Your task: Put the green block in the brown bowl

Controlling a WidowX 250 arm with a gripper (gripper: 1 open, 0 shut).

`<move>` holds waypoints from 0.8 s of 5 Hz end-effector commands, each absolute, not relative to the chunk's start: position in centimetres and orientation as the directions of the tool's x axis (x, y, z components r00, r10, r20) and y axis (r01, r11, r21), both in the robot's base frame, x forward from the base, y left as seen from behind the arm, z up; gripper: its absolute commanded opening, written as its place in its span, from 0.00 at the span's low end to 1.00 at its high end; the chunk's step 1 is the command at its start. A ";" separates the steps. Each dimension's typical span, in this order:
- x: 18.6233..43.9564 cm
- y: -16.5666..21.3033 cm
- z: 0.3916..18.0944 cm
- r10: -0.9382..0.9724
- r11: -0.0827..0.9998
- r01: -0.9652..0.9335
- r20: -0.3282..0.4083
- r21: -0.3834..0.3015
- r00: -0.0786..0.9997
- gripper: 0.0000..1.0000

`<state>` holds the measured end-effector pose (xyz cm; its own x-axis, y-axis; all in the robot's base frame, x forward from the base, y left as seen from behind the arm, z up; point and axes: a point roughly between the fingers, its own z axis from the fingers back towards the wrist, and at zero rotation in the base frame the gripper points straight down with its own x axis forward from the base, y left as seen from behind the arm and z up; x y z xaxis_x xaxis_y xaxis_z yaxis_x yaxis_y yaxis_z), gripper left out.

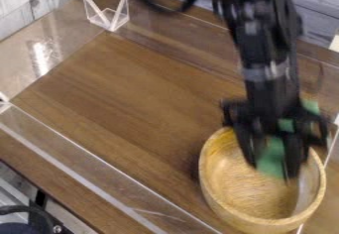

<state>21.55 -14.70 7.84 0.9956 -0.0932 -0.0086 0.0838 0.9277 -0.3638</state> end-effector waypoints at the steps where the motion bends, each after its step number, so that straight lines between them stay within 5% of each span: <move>1: 20.5 -15.3 8.1 -0.078 0.938 0.095 0.064 -0.333 0.995 0.00; 3: 18.7 -13.5 9.6 -0.163 0.970 0.177 0.095 -0.164 0.982 0.00; 4: 18.8 -13.2 11.1 -0.195 0.969 0.206 0.093 -0.139 0.976 0.00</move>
